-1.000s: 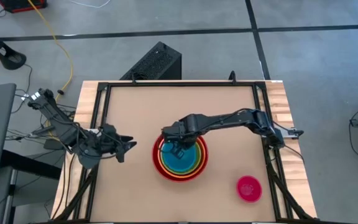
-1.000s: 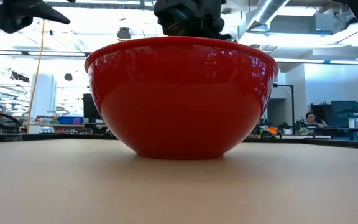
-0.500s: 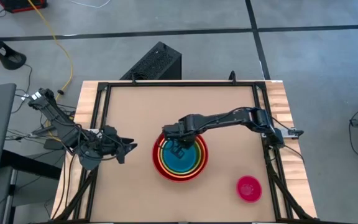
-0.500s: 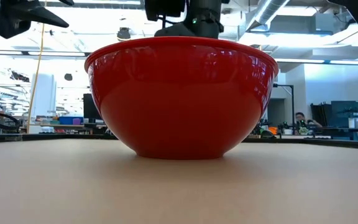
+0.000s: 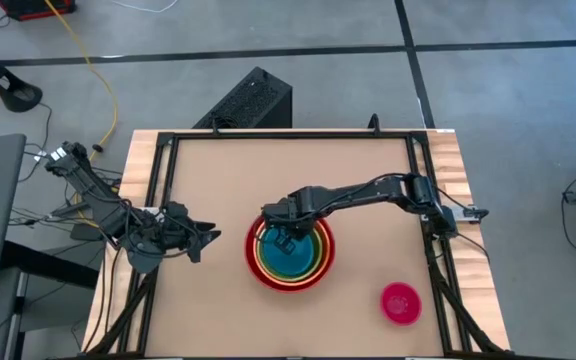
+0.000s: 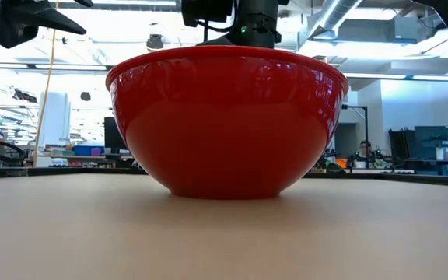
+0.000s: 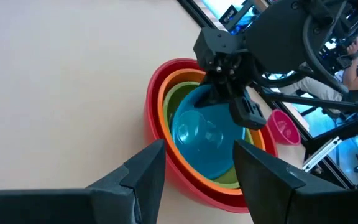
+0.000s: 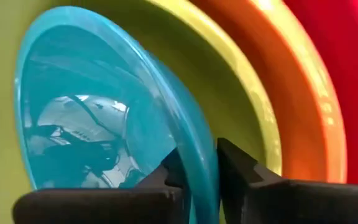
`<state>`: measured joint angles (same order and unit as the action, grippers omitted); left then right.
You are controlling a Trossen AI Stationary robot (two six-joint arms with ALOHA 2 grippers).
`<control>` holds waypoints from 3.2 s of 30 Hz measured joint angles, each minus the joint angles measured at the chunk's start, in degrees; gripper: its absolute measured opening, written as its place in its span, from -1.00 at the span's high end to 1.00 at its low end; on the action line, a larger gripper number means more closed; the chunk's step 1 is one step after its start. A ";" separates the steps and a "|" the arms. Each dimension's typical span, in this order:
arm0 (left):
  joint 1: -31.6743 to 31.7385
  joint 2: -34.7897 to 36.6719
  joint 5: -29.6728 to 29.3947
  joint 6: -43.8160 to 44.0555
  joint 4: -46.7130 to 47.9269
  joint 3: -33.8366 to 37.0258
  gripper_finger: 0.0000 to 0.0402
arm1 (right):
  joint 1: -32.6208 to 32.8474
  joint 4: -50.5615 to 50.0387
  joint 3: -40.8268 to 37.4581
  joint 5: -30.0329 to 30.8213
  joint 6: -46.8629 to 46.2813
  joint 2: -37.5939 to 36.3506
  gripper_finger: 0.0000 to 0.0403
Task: Nest bowls inside each other
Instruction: Stack the blue bowl on top of the green bowl, then stack the pink bowl on top of the blue bowl
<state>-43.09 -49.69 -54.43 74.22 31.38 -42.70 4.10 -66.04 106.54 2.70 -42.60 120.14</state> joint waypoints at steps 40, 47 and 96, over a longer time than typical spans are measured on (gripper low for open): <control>0.00 -0.02 -0.39 -1.14 0.00 0.00 0.12 | 5.57 -17.47 14.36 1.62 -5.01 0.22 0.69; 0.09 -0.04 1.16 -3.70 0.01 0.00 0.12 | 11.58 -19.34 14.36 -0.15 -5.65 -2.93 0.97; 33.92 25.99 38.93 -36.57 -7.89 14.75 0.12 | 33.70 12.61 -62.11 -16.67 -17.83 -53.77 0.40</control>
<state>-9.17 -23.70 -15.51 37.65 23.48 -27.94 37.80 -53.43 44.43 -13.97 -60.43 66.37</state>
